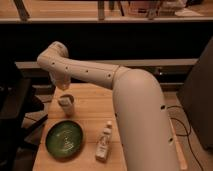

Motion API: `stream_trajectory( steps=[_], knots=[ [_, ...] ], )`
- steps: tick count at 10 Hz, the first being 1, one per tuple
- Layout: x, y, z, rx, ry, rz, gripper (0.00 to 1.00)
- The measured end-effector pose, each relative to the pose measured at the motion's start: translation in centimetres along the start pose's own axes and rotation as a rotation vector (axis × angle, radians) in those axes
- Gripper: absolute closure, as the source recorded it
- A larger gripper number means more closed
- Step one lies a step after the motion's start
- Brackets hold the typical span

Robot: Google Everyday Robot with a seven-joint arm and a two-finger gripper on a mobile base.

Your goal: Place the white sponge in the ceramic cup

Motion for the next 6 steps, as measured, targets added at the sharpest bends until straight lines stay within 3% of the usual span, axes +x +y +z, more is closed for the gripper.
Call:
stream_trajectory(
  steps=[6],
  knots=[
    [0.14, -0.34, 0.09, 0.006, -0.017, -0.019, 0.97]
  ],
)
